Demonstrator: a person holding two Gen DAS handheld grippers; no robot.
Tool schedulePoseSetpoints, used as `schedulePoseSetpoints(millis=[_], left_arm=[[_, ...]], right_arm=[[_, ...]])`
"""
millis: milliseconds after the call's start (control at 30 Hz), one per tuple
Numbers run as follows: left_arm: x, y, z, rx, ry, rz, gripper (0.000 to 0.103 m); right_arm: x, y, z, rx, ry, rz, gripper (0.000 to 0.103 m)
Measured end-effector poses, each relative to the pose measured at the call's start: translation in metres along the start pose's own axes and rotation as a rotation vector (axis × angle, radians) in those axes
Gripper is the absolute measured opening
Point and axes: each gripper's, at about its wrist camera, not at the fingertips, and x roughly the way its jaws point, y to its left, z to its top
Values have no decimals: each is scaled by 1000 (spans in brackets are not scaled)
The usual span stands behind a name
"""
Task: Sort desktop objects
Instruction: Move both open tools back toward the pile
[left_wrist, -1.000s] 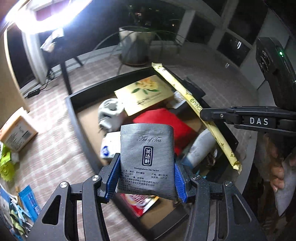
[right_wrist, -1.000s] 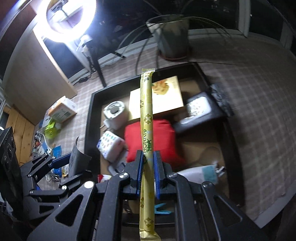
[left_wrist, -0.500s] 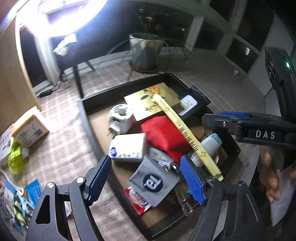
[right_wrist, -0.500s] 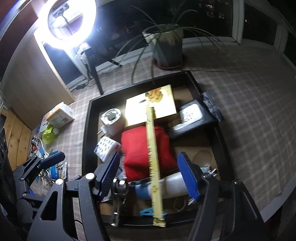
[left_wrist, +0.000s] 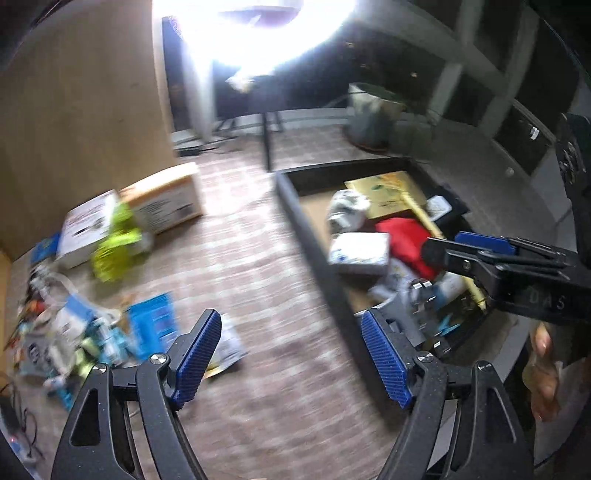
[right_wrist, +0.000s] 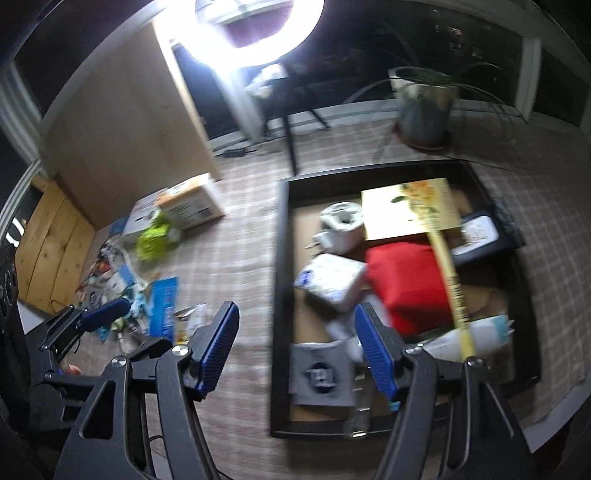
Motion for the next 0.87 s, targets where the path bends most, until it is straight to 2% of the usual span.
schedulePoseSetpoints(millis=[233, 400, 867], left_arm=[[-25, 59, -32, -68, -1, 81, 77], [-38, 93, -51, -114, 4, 81, 77], [-63, 141, -77, -178, -32, 111, 77]], right_arm=[[11, 64, -20, -67, 8, 21, 64], [16, 102, -34, -96, 19, 30, 64], [18, 146, -48, -114, 28, 28, 64]])
